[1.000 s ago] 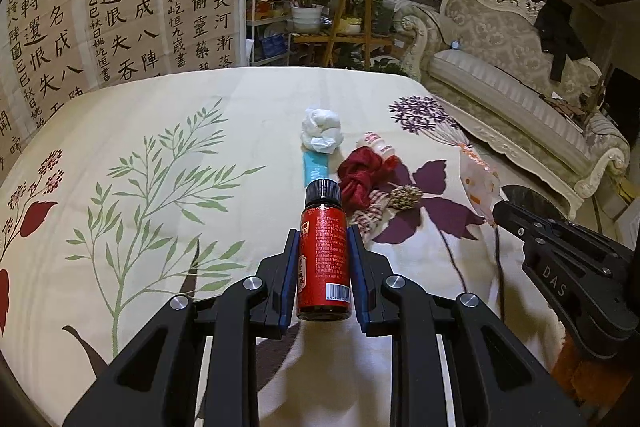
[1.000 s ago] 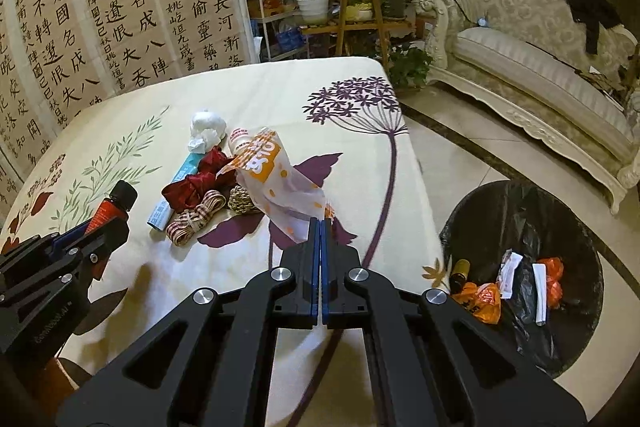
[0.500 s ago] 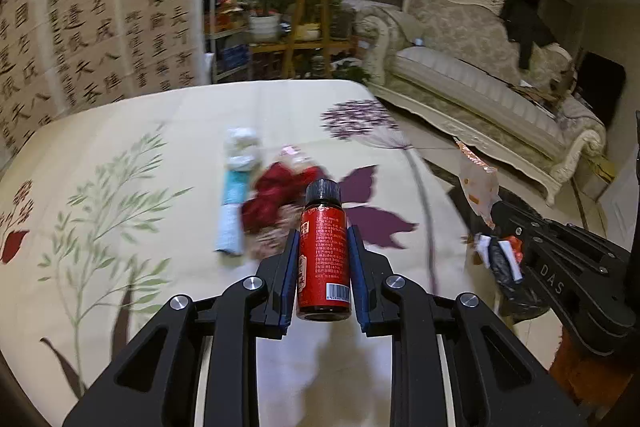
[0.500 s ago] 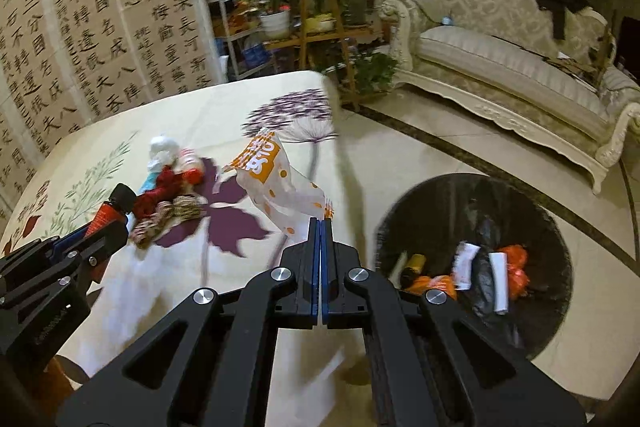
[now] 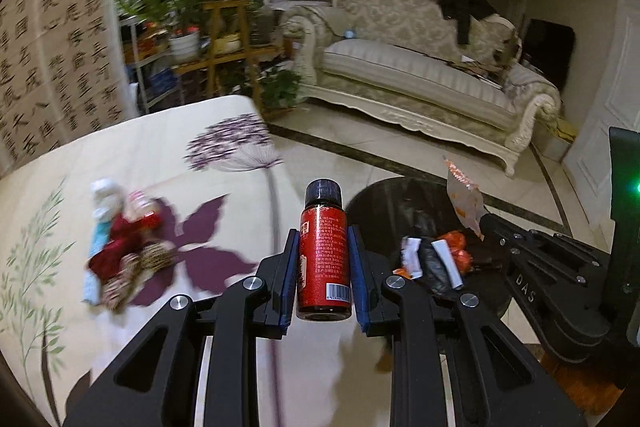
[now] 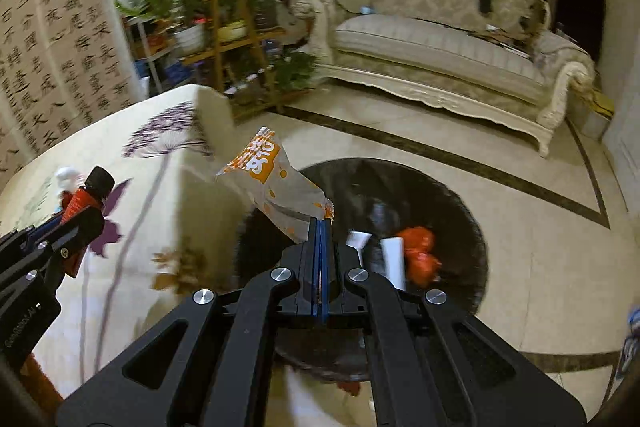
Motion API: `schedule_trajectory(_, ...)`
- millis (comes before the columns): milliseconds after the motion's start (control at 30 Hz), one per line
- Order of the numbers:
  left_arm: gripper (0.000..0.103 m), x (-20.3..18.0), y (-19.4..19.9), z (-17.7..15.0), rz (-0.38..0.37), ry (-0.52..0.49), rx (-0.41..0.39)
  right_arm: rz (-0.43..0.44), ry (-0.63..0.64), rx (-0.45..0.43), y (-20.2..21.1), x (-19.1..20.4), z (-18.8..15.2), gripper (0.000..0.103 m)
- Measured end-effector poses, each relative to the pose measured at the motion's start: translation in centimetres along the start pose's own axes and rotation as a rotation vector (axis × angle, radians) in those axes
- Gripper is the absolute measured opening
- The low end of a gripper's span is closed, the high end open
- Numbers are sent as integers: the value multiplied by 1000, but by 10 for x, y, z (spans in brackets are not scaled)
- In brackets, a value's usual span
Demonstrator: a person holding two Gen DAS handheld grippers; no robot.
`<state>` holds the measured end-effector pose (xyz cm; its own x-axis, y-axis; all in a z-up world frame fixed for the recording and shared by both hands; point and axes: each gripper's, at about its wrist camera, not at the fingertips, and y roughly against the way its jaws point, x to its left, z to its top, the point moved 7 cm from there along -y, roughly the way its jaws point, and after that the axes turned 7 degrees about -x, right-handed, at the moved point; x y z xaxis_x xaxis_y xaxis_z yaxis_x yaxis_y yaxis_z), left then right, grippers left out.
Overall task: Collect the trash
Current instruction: 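Open both tools to drop the can and snack bag into the bin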
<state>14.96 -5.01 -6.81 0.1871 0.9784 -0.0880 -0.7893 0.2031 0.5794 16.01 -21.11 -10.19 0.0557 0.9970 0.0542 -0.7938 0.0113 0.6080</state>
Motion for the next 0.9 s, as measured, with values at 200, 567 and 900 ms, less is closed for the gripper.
schedule_trajectory(200, 25, -33, -31, 0, -21, -53, 25, -36, -40, 17, -13, -27, -7, 0)
schedule_trajectory(567, 25, -63, -76, -4, -17, -115, 93, -53, -109, 63, -43, -52, -17, 4)
schedule_trajectory(900, 66, -56, -73, -1, 0, -78, 81, -71, -134, 61, -43, -61, -18, 25)
